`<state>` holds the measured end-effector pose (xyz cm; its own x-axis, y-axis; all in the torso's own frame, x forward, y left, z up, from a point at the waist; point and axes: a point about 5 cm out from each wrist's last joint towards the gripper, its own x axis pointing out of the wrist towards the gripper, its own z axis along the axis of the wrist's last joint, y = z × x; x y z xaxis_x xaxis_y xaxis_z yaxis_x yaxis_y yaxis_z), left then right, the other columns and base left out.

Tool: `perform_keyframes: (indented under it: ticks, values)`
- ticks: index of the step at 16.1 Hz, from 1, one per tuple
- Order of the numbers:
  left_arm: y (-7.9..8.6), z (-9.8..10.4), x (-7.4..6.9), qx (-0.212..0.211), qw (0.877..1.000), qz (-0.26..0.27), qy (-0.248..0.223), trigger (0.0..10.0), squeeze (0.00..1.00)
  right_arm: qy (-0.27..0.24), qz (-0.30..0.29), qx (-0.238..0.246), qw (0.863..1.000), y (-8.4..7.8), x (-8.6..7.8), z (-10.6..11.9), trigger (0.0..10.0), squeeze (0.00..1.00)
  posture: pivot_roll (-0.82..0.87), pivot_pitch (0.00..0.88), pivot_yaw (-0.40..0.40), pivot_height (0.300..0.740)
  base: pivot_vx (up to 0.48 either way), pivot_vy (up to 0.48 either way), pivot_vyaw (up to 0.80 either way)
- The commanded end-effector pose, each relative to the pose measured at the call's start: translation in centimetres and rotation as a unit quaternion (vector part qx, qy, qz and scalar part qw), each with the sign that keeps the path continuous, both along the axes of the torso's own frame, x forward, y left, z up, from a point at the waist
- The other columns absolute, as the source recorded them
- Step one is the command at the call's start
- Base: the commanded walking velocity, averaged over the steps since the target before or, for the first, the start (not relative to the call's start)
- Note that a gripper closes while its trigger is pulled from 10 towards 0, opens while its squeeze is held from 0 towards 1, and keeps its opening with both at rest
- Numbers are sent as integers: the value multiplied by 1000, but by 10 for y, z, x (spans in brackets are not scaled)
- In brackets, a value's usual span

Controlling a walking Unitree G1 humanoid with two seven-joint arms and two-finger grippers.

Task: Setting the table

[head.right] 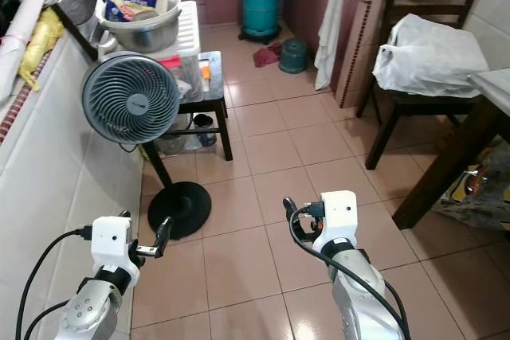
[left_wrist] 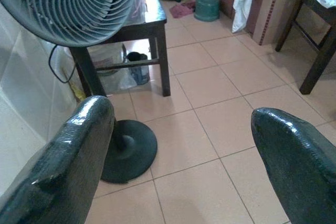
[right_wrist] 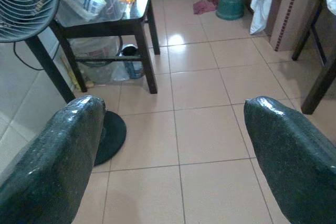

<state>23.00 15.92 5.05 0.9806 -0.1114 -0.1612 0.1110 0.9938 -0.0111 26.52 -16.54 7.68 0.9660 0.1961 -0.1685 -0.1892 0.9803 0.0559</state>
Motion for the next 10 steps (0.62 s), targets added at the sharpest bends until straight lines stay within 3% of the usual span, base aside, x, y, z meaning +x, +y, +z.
perform_keyframes:
  ticks: [1, 2, 5, 10]
  values:
    - [4, -1, -2, 11, 1000, 4, 2, 10000, 0, 2, -2, 1, 1000, 0, -1, 0, 10000, 0, -164, 81, 85, 740, 0, 0, -775]
    - [4, -1, -2, 11, 1000, 5, 2, 10000, 0, 1, -1, 2, 1000, 0, -2, 0, 10000, 0, -163, 82, 85, 740, 0, 0, -775]
    - [4, 0, -1, 11, 1000, 5, 0, 10000, 0, -4, 2, 2, 1000, 1, -2, 2, 10000, 0, -161, 83, 83, 740, 0, 0, 0]
    - [5, 0, 0, 7, 1000, 11, 0, 10000, 0, 5, 4, -4, 1000, -1, -1, 0, 10000, 0, -163, 81, 74, 740, 0, 0, -781]
